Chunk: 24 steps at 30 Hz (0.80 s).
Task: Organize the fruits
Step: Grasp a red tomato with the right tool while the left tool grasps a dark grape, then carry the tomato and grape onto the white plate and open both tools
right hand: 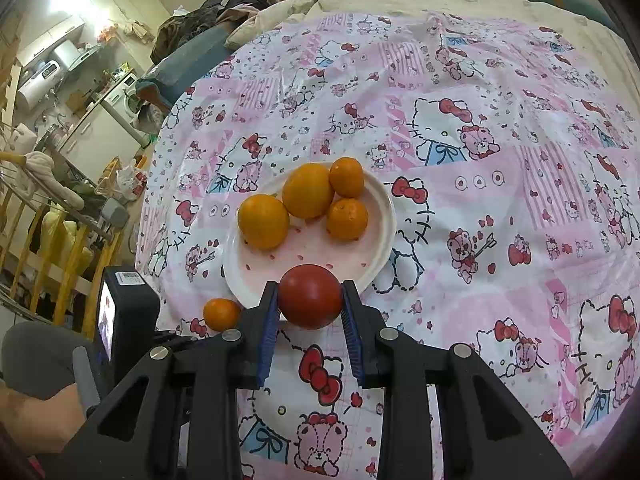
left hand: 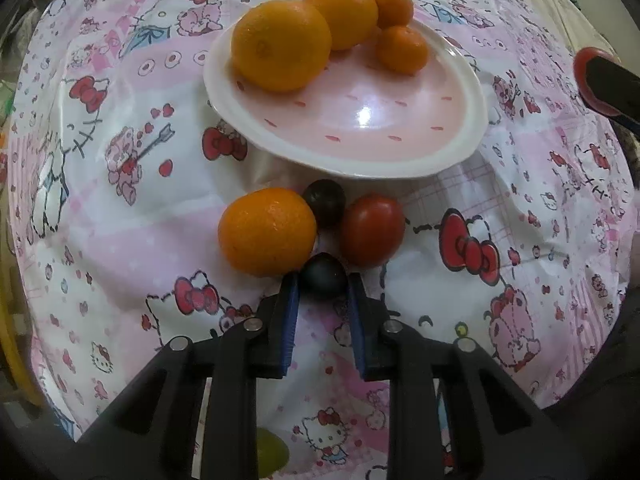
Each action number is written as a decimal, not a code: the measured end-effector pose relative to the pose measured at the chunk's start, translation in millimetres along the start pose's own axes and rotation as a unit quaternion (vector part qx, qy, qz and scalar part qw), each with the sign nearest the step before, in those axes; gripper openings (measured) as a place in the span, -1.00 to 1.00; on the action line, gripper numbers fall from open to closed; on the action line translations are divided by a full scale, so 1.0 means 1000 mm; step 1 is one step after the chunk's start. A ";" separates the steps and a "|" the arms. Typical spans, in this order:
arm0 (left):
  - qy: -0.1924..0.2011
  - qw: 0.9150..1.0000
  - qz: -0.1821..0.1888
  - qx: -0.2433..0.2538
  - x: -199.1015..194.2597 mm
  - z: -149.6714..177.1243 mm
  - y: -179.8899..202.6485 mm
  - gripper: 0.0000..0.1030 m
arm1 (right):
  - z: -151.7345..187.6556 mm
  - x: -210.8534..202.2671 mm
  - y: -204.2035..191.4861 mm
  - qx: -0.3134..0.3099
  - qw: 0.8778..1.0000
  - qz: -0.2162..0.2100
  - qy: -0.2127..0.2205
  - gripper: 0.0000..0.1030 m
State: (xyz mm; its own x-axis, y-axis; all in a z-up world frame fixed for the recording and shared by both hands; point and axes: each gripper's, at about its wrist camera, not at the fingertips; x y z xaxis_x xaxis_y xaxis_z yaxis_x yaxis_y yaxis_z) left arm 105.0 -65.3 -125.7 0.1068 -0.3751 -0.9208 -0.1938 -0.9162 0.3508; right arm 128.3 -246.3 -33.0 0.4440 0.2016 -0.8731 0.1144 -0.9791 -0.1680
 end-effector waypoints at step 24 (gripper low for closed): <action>0.109 0.993 0.021 0.029 -0.104 -0.027 0.017 -0.62 | -0.012 -0.011 0.027 0.049 0.998 0.032 0.005 -0.38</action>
Point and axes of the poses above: each gripper's, at about its wrist camera, not at the fingertips, and x roughly the way its jaws point, y to its right, z to its underside, and after that the axes turned 14 degrees about z, right-handed
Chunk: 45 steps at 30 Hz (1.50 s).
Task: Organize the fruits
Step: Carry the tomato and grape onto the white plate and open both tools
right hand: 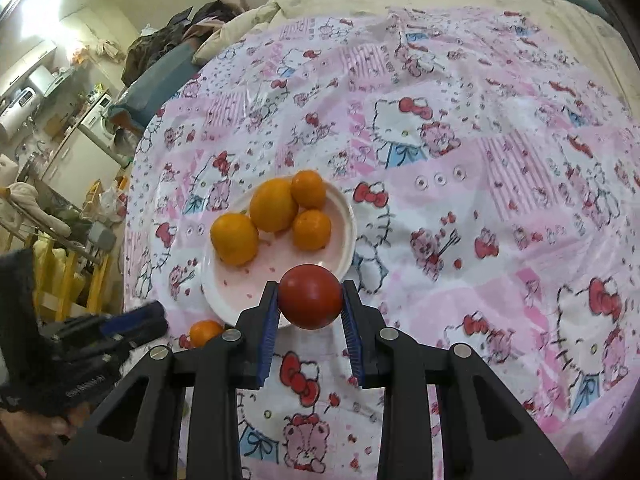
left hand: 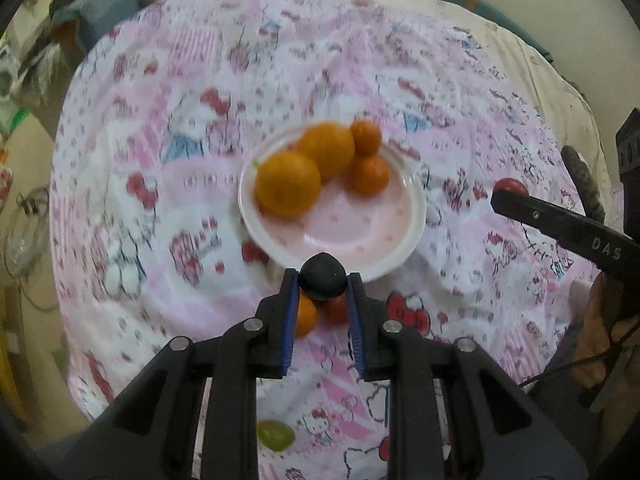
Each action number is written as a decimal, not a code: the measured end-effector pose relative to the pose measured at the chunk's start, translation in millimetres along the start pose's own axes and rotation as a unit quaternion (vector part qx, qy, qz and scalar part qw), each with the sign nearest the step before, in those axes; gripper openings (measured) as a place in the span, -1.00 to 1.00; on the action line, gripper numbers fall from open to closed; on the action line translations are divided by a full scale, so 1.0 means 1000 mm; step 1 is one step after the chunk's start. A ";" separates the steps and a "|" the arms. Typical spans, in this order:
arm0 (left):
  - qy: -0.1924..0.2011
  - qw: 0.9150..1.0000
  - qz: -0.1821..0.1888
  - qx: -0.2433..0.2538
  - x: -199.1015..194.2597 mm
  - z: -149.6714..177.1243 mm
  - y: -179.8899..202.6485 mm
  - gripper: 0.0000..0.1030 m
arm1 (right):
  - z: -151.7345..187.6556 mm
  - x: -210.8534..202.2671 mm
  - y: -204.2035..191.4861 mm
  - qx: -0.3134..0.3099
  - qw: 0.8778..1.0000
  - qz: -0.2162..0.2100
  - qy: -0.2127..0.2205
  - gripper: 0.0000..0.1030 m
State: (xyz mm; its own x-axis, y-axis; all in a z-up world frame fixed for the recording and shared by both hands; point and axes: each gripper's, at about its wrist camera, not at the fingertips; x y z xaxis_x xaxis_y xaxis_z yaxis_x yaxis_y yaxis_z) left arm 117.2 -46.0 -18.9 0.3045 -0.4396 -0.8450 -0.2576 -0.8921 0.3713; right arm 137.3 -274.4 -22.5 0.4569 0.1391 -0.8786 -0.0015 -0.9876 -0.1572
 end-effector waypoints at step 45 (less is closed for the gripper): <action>-0.090 0.995 -0.006 -0.037 0.101 -0.039 -0.023 -0.60 | -0.019 0.112 -0.017 -0.008 0.990 -0.036 -0.135 -0.34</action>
Point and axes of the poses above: each gripper's, at about its wrist camera, not at the fingertips, and x roughly the way its jaws point, y to its right, z to its underside, and after that the axes turned 14 degrees about z, right-handed
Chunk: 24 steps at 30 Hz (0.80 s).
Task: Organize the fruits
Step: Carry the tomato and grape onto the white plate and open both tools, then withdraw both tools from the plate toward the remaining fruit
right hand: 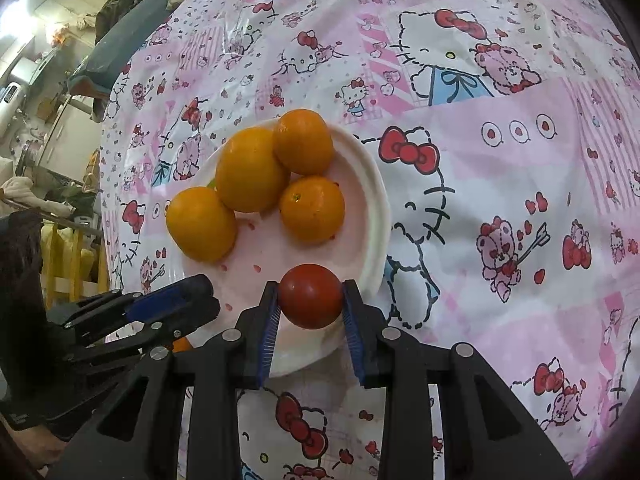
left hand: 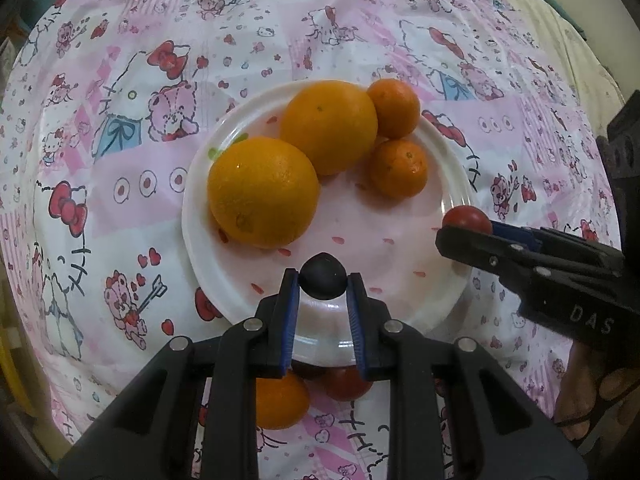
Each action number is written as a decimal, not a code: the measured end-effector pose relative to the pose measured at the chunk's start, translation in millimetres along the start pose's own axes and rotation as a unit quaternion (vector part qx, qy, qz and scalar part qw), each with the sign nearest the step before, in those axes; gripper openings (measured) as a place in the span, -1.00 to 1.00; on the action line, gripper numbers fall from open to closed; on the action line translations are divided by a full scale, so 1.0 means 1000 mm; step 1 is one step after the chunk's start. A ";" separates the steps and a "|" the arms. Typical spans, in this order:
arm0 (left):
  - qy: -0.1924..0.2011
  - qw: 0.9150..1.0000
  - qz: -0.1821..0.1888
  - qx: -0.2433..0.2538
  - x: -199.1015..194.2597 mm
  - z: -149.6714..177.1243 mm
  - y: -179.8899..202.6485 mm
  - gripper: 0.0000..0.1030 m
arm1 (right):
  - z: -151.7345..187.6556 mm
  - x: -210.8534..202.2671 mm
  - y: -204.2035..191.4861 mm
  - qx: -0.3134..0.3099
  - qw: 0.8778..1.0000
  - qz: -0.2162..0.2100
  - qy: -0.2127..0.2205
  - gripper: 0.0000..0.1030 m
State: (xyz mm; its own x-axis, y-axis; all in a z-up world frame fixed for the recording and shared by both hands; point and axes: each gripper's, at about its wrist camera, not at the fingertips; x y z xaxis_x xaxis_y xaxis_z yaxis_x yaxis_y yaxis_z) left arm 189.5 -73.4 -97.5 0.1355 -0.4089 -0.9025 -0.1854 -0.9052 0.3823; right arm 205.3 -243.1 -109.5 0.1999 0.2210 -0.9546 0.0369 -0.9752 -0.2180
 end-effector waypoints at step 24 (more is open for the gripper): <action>0.032 0.999 -0.016 0.029 -0.008 -0.003 0.011 0.41 | -0.007 -0.020 0.012 0.035 0.998 -0.040 0.031 0.26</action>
Point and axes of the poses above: each gripper's, at about its wrist camera, not at the fingertips, and x roughly the way its jaws point, y to its right, z to its underside, and after that the axes turned 14 degrees about z, right-handed
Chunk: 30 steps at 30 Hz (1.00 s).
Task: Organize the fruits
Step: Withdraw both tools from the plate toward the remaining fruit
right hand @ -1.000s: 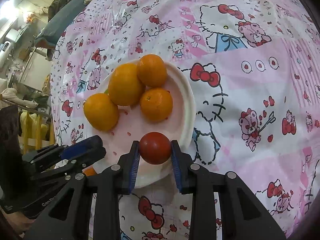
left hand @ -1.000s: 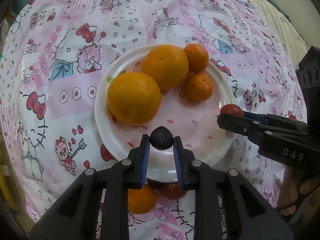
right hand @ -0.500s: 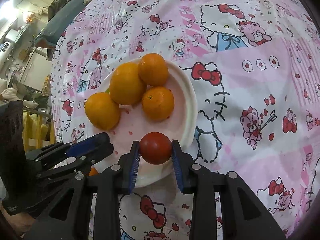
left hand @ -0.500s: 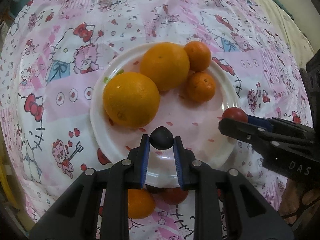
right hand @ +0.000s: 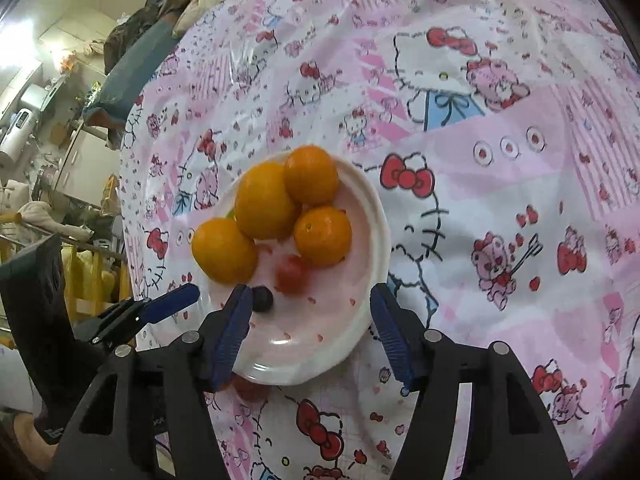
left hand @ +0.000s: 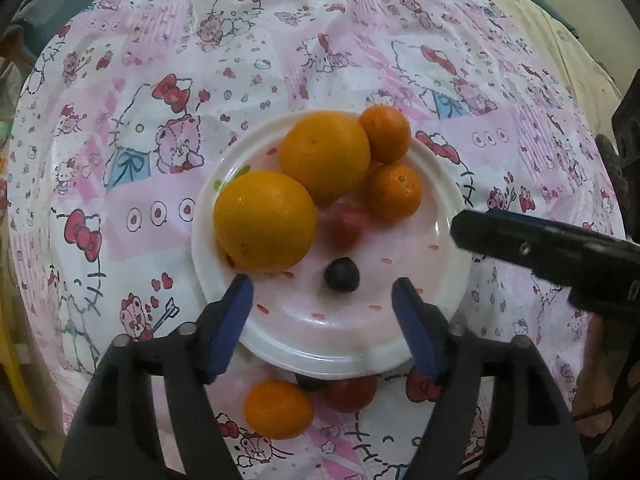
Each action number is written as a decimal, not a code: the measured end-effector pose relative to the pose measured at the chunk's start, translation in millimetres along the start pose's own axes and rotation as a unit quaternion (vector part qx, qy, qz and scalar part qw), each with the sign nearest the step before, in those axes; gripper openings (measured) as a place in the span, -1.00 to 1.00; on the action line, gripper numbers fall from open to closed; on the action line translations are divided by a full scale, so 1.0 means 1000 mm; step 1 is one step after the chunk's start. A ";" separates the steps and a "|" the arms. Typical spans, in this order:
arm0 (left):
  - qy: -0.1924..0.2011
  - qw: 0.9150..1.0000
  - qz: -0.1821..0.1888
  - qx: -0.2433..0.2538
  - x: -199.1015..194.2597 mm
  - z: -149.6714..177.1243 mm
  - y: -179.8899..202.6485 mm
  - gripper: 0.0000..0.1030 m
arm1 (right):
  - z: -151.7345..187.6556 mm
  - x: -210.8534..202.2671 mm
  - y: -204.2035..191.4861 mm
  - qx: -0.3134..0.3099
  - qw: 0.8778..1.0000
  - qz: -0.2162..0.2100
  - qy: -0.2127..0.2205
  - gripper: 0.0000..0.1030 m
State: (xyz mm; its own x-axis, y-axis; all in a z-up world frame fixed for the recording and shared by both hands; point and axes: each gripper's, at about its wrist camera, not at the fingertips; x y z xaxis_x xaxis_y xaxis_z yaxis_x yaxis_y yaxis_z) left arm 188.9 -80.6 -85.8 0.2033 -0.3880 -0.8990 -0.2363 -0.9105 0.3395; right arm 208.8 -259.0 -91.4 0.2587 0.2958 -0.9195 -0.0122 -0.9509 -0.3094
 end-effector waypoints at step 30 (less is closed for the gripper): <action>0.116 0.992 -0.056 0.004 -0.075 0.033 -0.023 0.47 | 0.043 -0.069 -0.034 -0.054 0.994 0.024 0.096 0.48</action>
State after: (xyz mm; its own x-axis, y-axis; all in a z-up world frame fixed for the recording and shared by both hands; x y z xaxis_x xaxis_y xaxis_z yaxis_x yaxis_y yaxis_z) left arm 148.1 -25.7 -35.0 0.4425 -0.3077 -0.8423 -0.2063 -0.9490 0.2384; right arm 149.7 -242.9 -27.3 0.4396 0.2361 -0.8666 0.0725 -0.9710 -0.2278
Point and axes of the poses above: each gripper's, at about its wrist camera, not at the fingertips, and x roughly the way its jaws point, y to its right, z to its underside, and after that the axes turned 14 degrees about z, right-handed
